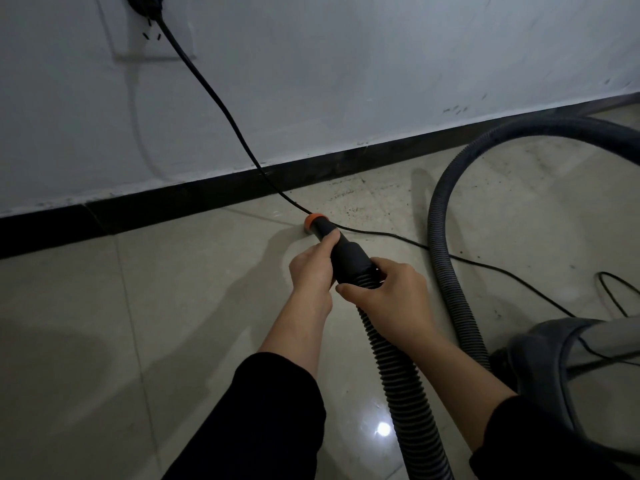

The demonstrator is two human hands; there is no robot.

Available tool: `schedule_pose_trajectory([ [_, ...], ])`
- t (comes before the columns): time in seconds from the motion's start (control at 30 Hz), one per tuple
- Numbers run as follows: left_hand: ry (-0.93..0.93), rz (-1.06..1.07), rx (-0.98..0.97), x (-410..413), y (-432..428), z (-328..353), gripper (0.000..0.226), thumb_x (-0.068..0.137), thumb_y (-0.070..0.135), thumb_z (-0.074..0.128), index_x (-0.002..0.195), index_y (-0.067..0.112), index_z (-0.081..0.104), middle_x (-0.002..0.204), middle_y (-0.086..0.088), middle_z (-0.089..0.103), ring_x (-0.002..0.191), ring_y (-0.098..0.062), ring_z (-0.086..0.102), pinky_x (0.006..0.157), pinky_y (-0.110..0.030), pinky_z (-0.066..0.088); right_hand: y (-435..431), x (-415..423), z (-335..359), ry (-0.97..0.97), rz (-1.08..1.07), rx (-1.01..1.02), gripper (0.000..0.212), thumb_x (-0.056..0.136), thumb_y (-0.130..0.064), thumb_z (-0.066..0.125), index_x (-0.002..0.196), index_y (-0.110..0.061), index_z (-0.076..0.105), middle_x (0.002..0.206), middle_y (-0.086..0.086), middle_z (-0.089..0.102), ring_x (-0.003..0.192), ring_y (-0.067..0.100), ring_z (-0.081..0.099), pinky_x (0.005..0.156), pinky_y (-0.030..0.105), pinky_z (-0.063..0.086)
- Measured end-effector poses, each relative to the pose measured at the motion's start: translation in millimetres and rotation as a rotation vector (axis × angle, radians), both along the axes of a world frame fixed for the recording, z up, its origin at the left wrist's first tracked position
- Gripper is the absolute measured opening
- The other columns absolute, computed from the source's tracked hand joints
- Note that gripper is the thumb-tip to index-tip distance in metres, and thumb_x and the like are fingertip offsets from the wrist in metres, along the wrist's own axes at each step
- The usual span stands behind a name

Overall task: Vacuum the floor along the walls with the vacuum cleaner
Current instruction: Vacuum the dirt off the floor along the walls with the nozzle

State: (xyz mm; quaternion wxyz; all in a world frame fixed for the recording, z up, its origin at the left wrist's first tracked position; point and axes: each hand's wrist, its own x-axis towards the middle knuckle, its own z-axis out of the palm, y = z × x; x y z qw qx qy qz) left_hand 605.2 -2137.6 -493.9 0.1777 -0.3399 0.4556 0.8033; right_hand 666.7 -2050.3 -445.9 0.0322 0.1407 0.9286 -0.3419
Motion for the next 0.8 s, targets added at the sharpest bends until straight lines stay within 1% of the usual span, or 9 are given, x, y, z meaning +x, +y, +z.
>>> schedule_pose_trajectory([
  [0.1, 0.013, -0.028, 0.009, 4.7, 9.8, -0.4, 0.017, 0.084, 0.024, 0.076, 0.079, 0.015, 0.063, 0.089, -0.005, 0.068, 0.083, -0.016, 0.064, 0.086, -0.036, 0.056, 8.9, 8.1, 0.5, 0.005, -0.024, -0.019, 0.027, 0.071, -0.035, 0.080, 0.083, -0.015, 0.067, 0.067, 0.006, 0.065, 0.061, 0.022, 0.063, 0.056, 0.036, 0.052],
  [0.17, 0.015, -0.045, 0.007, 8.1, 16.3, -1.1, 0.016, 0.083, 0.024, 0.077, 0.078, 0.015, 0.064, 0.087, -0.004, 0.068, 0.082, -0.015, 0.064, 0.086, -0.036, 0.056, 15.1, 13.5, 2.3, 0.002, -0.039, -0.018, 0.027, 0.071, -0.035, 0.080, 0.083, -0.014, 0.067, 0.067, 0.006, 0.066, 0.062, 0.022, 0.063, 0.057, 0.037, 0.053],
  [0.27, 0.018, -0.071, 0.004, 12.5, 25.1, -1.7, 0.016, 0.082, 0.025, 0.077, 0.078, 0.014, 0.066, 0.089, -0.005, 0.070, 0.084, -0.016, 0.065, 0.085, -0.035, 0.056, 22.9, 20.0, 3.8, 0.008, -0.060, -0.011, 0.027, 0.071, -0.036, 0.080, 0.081, -0.014, 0.068, 0.065, 0.005, 0.065, 0.062, 0.020, 0.063, 0.059, 0.039, 0.054],
  [0.37, 0.021, -0.087, -0.002, 17.1, 33.5, -1.2, 0.017, 0.083, 0.025, 0.077, 0.077, 0.014, 0.066, 0.089, -0.006, 0.070, 0.085, -0.018, 0.066, 0.087, -0.037, 0.057, 30.0, 25.5, 4.4, 0.005, -0.080, -0.013, 0.026, 0.071, -0.036, 0.080, 0.082, -0.015, 0.069, 0.064, 0.003, 0.065, 0.062, 0.018, 0.063, 0.059, 0.037, 0.053],
  [0.5, 0.016, -0.099, -0.009, 23.5, 44.3, 0.4, 0.017, 0.083, 0.025, 0.077, 0.077, 0.014, 0.066, 0.087, -0.006, 0.069, 0.088, -0.020, 0.066, 0.088, -0.037, 0.056, 39.5, 33.3, 5.4, -0.006, -0.087, -0.020, 0.026, 0.072, -0.036, 0.079, 0.083, -0.015, 0.069, 0.064, 0.003, 0.066, 0.060, 0.017, 0.062, 0.053, 0.030, 0.048],
  [0.6, 0.018, -0.116, -0.012, 28.6, 54.0, -0.5, 0.016, 0.082, 0.027, 0.077, 0.078, 0.015, 0.068, 0.091, -0.007, 0.070, 0.092, -0.022, 0.067, 0.087, -0.037, 0.056, 46.9, 40.6, 5.3, -0.011, -0.098, -0.033, 0.024, 0.073, -0.034, 0.080, 0.084, -0.016, 0.069, 0.065, 0.004, 0.067, 0.060, 0.018, 0.063, 0.050, 0.028, 0.047],
  [0.63, 0.018, -0.124, -0.012, 30.6, 57.6, -0.6, 0.015, 0.083, 0.028, 0.077, 0.079, 0.016, 0.068, 0.092, -0.007, 0.071, 0.092, -0.021, 0.067, 0.086, -0.036, 0.056, 49.8, 43.1, 4.8, -0.013, -0.104, -0.045, 0.023, 0.073, -0.033, 0.080, 0.083, -0.016, 0.068, 0.065, 0.005, 0.066, 0.060, 0.018, 0.063, 0.050, 0.029, 0.048],
  [0.73, 0.017, -0.139, -0.004, 36.1, 69.4, 0.5, 0.015, 0.083, 0.027, 0.077, 0.079, 0.016, 0.067, 0.089, -0.007, 0.070, 0.087, -0.021, 0.067, 0.076, -0.031, 0.056, 60.2, 49.6, 2.8, -0.016, -0.130, -0.084, 0.022, 0.072, -0.032, 0.080, 0.079, -0.016, 0.067, 0.065, 0.008, 0.066, 0.061, 0.024, 0.064, 0.053, 0.037, 0.052],
  [0.8, 0.018, -0.151, -0.002, 38.8, 76.8, 1.5, 0.015, 0.083, 0.026, 0.077, 0.079, 0.016, 0.067, 0.088, -0.007, 0.070, 0.087, -0.021, 0.067, 0.075, -0.031, 0.056, 67.1, 53.2, 2.0, -0.016, -0.145, -0.087, 0.022, 0.072, -0.033, 0.080, 0.078, -0.017, 0.067, 0.064, 0.008, 0.066, 0.061, 0.026, 0.065, 0.054, 0.040, 0.053],
])
